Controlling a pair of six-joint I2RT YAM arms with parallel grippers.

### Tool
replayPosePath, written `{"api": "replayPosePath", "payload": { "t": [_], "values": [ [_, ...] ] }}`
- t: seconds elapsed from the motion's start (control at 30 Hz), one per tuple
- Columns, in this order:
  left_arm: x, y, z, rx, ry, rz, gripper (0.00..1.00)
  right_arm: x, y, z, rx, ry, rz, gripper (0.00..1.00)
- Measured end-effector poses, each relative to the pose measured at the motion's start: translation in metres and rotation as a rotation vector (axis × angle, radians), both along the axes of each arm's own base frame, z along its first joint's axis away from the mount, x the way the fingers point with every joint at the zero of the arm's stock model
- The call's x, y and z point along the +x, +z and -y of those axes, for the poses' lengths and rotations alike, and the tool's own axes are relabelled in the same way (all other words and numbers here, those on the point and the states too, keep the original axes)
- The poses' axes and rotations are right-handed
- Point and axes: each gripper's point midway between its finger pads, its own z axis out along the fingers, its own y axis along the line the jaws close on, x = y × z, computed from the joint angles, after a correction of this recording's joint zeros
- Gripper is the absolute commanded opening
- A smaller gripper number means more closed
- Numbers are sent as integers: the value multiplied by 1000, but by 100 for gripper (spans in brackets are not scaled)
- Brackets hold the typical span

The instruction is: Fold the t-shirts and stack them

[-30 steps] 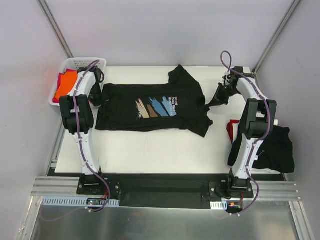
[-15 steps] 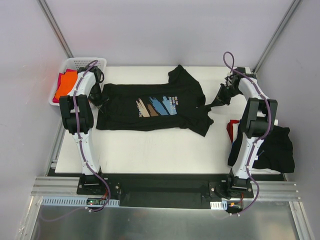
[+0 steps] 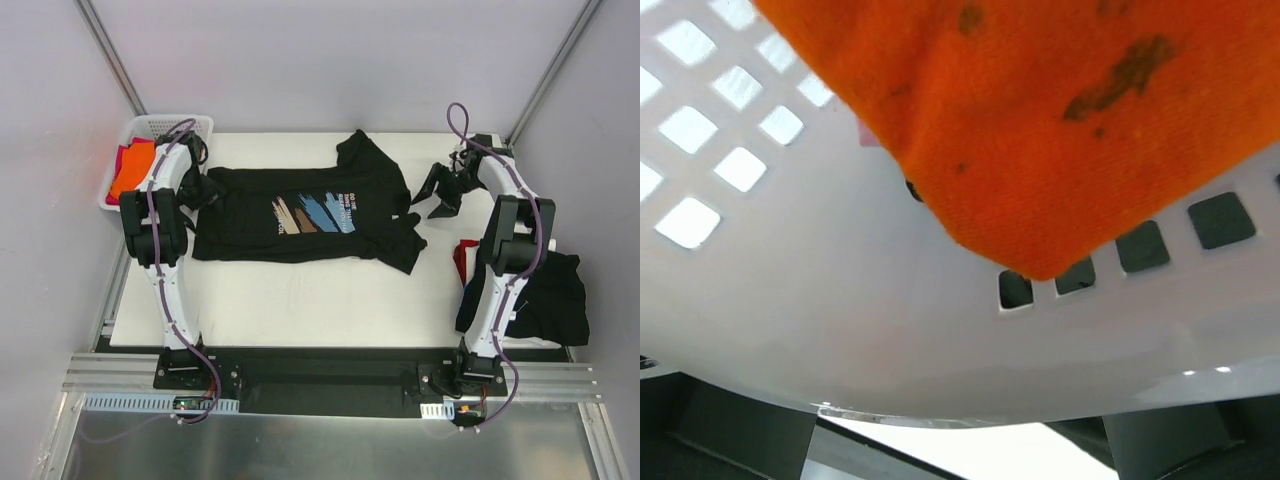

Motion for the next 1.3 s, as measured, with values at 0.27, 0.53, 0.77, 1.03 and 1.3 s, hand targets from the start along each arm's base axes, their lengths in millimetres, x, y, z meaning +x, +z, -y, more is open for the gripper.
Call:
{"api": "replayPosePath", "payload": {
  "t": [0.27,0.53,0.77,1.03,1.3],
  "values": [
    [9,-3,37,27,-154,38,96,-63,26,-43,26,79,14,60],
    [4,-14,90,-28,-323,52,96,-106,10,-104,23,221,-38,62],
    [4,-12,81,-25,-335,56,96,-108,8,-119,24,239,-23,64],
    [5,-7,81,-24,-340,72,96,-108,9,-115,-5,238,-28,66],
    [6,-6,78,-24,-335,75,96,-110,7,-106,-57,253,-32,66]
  ]
}}
